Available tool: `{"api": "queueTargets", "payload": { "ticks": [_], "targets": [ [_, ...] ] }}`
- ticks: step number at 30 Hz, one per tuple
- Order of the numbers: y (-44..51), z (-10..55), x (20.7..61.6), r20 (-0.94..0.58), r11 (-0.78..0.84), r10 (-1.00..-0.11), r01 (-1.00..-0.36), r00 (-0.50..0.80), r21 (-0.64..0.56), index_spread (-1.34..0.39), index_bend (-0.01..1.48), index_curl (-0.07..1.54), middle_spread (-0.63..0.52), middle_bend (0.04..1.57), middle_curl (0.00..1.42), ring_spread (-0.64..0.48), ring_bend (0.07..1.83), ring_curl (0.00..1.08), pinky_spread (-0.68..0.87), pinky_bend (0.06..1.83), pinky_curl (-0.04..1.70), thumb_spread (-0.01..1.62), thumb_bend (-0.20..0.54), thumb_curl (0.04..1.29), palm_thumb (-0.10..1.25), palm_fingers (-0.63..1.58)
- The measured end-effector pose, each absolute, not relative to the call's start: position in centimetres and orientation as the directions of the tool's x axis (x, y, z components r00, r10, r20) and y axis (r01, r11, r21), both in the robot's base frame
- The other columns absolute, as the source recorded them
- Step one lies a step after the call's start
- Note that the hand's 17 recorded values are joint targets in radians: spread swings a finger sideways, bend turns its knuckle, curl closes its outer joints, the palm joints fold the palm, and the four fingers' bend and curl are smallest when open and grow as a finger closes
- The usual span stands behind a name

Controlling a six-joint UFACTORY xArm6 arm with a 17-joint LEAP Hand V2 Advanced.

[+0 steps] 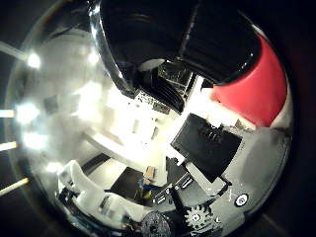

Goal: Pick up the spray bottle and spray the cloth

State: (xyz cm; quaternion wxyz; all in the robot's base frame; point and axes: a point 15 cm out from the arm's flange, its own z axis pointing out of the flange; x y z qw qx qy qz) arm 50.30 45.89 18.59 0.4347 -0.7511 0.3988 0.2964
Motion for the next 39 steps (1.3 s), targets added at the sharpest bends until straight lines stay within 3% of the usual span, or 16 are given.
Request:
{"api": "queueTargets", "payload": {
  "ticks": [15, 17, 20, 22, 26, 30, 39],
  "targets": [
    [45.8, 14.6, 48.7, -0.827, -0.355, -0.319, -0.867, 0.463, -0.349, -0.24, 1.04, 0.82, -0.10, 1.36, 0.66, -0.18, 1.41, 0.65, -0.19, 1.02, 1.24, 0.92, -0.030, 0.80, 0.89, 1.16],
    [45.8, 14.6, 48.6, -0.825, -0.359, -0.318, -0.865, 0.467, -0.351, -0.25, 0.98, 0.81, -0.09, 1.32, 0.64, -0.17, 1.40, 0.63, -0.21, 1.00, 1.18, 0.91, -0.036, 0.77, 0.86, 1.17],
    [46.0, 14.5, 48.3, -0.820, -0.373, -0.316, -0.857, 0.477, -0.355, -0.29, 0.74, 0.77, -0.10, 1.23, 0.60, -0.16, 1.33, 0.57, -0.29, 0.94, 1.04, 0.89, -0.043, 0.70, 0.77, 1.09],
    [45.8, 14.3, 48.0, -0.808, -0.398, -0.319, -0.844, 0.496, -0.360, -0.33, 0.55, 0.74, -0.11, 1.09, 0.56, -0.15, 1.27, 0.54, -0.36, 0.92, 0.95, 0.92, -0.031, 0.66, 0.74, 0.93],
    [45.2, 13.9, 47.7, -0.784, -0.449, -0.328, -0.817, 0.527, -0.362, -0.38, 0.39, 0.71, -0.12, 0.91, 0.52, -0.16, 1.18, 0.50, -0.39, 0.91, 0.89, 1.02, -0.030, 0.57, 0.71, 0.65],
    [45.3, 13.8, 47.1, -0.786, -0.470, -0.318, -0.808, 0.530, -0.355, -0.41, 0.40, 0.67, -0.12, 0.79, 0.48, -0.16, 1.09, 0.45, -0.22, 0.69, 0.84, 1.06, -0.030, 0.49, 0.67, 0.34],
    [45.0, 13.5, 46.8, -0.782, -0.488, -0.320, -0.800, 0.535, -0.348, -0.41, 0.31, 0.51, -0.07, 0.50, 0.37, -0.05, 0.78, 0.31, 0.28, 0.49, 0.66, 1.05, -0.028, 0.38, 0.62, 0.15]
  ]
}}
